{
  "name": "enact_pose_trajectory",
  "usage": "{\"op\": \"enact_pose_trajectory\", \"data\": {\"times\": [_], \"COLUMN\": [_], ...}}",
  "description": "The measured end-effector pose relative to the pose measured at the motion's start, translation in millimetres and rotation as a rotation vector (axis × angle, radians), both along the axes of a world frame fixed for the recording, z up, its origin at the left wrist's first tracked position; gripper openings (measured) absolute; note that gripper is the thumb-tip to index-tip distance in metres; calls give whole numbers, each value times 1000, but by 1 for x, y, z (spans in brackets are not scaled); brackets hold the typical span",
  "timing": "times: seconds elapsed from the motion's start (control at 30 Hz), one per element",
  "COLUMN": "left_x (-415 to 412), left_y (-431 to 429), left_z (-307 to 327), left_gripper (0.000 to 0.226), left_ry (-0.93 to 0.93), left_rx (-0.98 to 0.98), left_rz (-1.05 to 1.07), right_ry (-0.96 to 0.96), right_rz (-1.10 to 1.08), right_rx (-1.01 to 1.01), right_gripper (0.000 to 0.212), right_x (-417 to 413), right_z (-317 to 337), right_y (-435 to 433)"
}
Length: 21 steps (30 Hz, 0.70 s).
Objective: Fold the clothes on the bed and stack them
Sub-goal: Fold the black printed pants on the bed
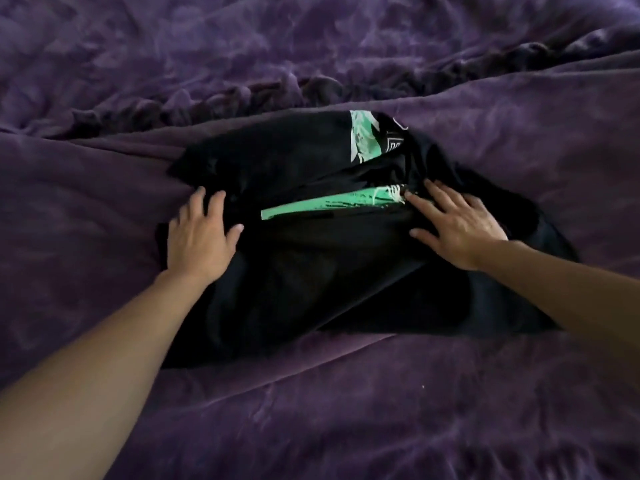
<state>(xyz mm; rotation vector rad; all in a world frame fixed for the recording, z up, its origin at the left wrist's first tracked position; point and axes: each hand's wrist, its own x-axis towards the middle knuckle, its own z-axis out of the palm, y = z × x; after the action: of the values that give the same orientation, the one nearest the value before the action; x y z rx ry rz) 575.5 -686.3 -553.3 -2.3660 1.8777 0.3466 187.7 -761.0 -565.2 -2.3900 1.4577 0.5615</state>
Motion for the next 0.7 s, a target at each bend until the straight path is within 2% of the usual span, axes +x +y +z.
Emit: {"op": "enact_pose_trajectory", "data": {"times": [0.07, 0.13, 0.2, 0.23, 0.3, 0.37, 0.4, 0.53, 0.7], "left_x": [7, 14, 16, 16, 14, 12, 13, 25, 25], "left_y": [-17, -43, -70, -81, -96, -101, -99, -55, 51], "left_z": [3, 13, 20, 22, 26, 39, 46, 83, 101], "left_gripper": [65, 75, 87, 86, 60, 36, 30, 19, 25], "left_ry": [223, 481, 652, 653, 542, 390, 350, 323, 262], "left_rx": [-196, -366, -395, -343, -261, -287, -328, -484, -388], "left_rz": [219, 539, 792, 832, 708, 490, 391, 163, -119], "right_ry": [-120, -364, -445, -423, -364, -438, -492, -703, -571], "right_rz": [-78, -219, -353, -433, -576, -626, -635, -550, -223], "right_rx": [15, -177, -362, -329, -67, 16, -53, -319, -383], "right_gripper": [65, 60, 54, 61, 72, 49, 39, 26, 19], "right_x": [4, 13, 21, 26, 34, 41, 40, 20, -31], "right_z": [8, 26, 38, 40, 37, 33, 37, 80, 96], "right_y": [-16, -38, -66, -81, -108, -121, -121, -76, 33]}}
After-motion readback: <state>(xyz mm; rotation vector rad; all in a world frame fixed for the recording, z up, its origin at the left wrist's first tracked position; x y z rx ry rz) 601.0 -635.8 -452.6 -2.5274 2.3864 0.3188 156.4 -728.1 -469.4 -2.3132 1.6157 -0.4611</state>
